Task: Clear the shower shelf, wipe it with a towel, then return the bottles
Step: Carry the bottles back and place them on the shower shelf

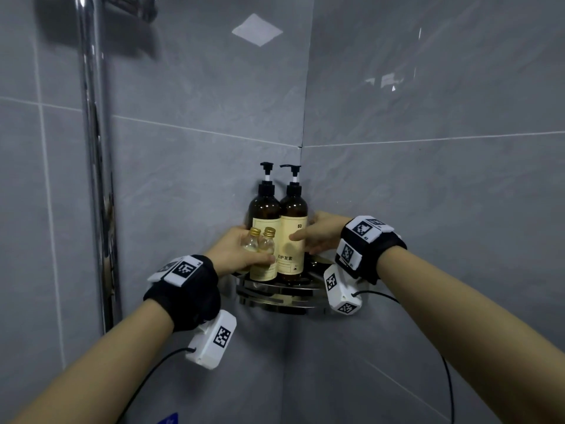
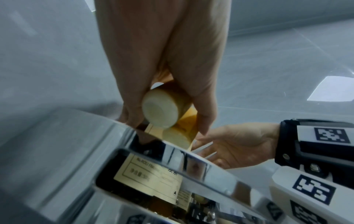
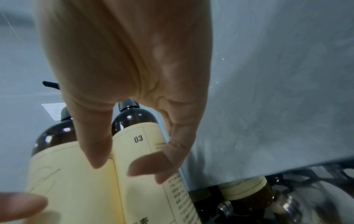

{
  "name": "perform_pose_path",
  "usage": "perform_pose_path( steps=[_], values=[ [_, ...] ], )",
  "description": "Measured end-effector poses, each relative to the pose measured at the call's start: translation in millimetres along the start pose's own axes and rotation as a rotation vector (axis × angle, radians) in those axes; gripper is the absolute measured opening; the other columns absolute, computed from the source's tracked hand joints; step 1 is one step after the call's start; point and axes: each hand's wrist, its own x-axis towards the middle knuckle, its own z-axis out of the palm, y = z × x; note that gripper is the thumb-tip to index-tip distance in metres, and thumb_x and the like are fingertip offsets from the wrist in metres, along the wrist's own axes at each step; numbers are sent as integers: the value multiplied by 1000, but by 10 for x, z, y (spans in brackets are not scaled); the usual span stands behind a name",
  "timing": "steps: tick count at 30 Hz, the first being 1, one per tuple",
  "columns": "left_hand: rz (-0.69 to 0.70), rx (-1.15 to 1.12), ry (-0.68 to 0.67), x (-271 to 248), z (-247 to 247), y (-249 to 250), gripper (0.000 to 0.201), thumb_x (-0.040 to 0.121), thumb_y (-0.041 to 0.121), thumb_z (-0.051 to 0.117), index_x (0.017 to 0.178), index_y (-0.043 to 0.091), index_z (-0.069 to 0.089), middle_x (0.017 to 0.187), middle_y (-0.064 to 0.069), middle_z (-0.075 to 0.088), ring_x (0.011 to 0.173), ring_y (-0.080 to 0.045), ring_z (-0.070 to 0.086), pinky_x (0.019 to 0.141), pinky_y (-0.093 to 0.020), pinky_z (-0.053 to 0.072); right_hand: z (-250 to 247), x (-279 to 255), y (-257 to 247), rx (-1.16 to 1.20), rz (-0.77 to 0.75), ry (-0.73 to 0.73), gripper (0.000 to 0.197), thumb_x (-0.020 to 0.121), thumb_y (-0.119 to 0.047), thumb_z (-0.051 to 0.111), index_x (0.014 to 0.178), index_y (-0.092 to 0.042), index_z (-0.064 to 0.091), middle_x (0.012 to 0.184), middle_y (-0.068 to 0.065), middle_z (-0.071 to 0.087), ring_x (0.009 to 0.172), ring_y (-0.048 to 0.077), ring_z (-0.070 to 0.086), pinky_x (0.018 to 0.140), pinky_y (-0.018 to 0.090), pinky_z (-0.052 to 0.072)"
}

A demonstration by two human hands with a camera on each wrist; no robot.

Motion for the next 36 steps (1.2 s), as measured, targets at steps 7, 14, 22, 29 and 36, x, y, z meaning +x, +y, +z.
perform_pose_path(
  steps=[7, 14, 22, 29, 36],
  values=[
    [-25, 5, 156, -92, -106, 62, 18, 76, 4, 73, 92, 5, 66, 74, -5, 68, 58, -9, 64, 43, -14, 45, -63, -234, 51, -136, -251, 184, 29, 82, -26, 71, 93, -15, 47, 80, -4, 48, 64, 8, 46, 47, 20, 39],
    [9, 26, -37, -168, -30, 214, 19, 75, 14, 75, 91, 6, 69, 82, -11, 70, 73, -18, 66, 68, -30, 53, 150, -478, -35, 159, -456, -170, 13, 83, -24, 70, 95, -26, 66, 82, -3, 62, 61, 8, 60, 45, 17, 46],
    [-72, -10, -65, -119, 184, 261, 23, 81, 24, 68, 100, 10, 67, 88, -5, 70, 74, -9, 65, 51, -19, 53, 134, -488, 88, 357, -408, -85, 18, 83, -9, 68, 70, -14, 56, 73, 3, 58, 56, 10, 57, 46, 16, 48],
    [-261, -235, 23, -56, 296, 252, 14, 92, 22, 51, 83, 12, 53, 43, 6, 55, 36, -5, 50, 53, -23, 46, -19, -433, 368, 324, -251, 46, 19, 82, -16, 71, 74, -16, 54, 78, -1, 66, 50, 3, 62, 54, 22, 51],
    [-12, 309, -38, 13, 423, 118, 8, 89, 20, 58, 91, 13, 55, 82, -1, 60, 75, -15, 56, 70, -32, 47, 40, -364, 502, 273, -182, 85, 19, 82, -18, 71, 75, -17, 53, 76, 1, 61, 60, 12, 56, 56, 24, 53]
  ],
)
